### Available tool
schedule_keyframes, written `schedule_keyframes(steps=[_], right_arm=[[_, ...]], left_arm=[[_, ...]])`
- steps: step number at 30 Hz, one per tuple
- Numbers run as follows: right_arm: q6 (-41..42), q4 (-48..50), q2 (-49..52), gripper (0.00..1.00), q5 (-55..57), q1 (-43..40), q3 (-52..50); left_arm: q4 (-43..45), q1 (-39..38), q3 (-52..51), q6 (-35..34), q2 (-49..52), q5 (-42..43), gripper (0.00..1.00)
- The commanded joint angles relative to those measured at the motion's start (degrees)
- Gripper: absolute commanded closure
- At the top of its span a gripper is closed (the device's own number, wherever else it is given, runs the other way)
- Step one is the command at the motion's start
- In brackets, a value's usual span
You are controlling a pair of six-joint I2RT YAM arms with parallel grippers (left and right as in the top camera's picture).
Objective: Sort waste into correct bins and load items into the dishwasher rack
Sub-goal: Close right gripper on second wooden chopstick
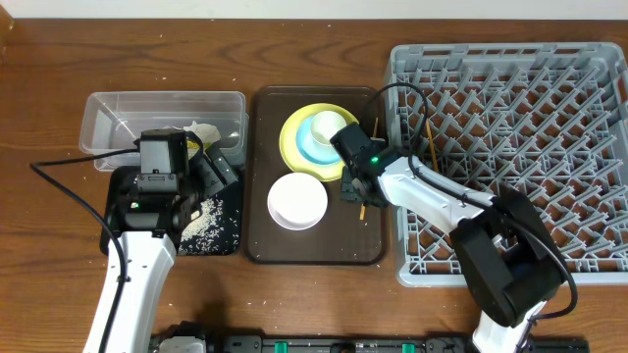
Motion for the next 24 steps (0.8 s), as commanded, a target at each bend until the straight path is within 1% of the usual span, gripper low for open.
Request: schedule_keyframes(steps=[1,5,9,13,15,17,20,24], right_arm=[[0.70,-0.28,1.92,0.75,-1.75,-0.57,-0.44],[0.70,-0.28,1.92,0.85,-1.75,-0.57,-0.44],[0.70,-0.31,1.92,0.85,-1.75,-0.57,-0.44],[0.66,-0.85,1.79,0.90,-1.73,-0.59,-0.37],[0.66,-1.36,1.46,0.94,-1.73,-0.76,-0.33],[0.63,-2.21,0.87,0.94,-1.49,-1.16,-0.22],[-0.68,-3.78,-0.15,0.98,-0.85,-1.84,0.00],[-1.14,-4.79,-0.96,0.99,-0.68,-2.34,0.02]], left_arm=[[-0.17,0.17,0.87,-0.55,0.24,-0.66,0.02],[-0.17,0.17,0.87,-0.55,0.24,-0.66,0.02],[-0.17,0.17,0.87,-0.55,0.24,-0.66,0.02],[-0.17,0.17,0.87,-0.55,0.24,-0.66,0.02],[-0.17,0.17,0.87,-0.55,0.24,-0.66,0.02],[-0.17,0.17,0.87,-0.55,0.24,-0.66,0.02],[-0.17,0.17,0.87,-0.55,0.24,-0.66,0.02],[-0.17,0.17,0.87,-0.52,0.24,-0.66,0.02]])
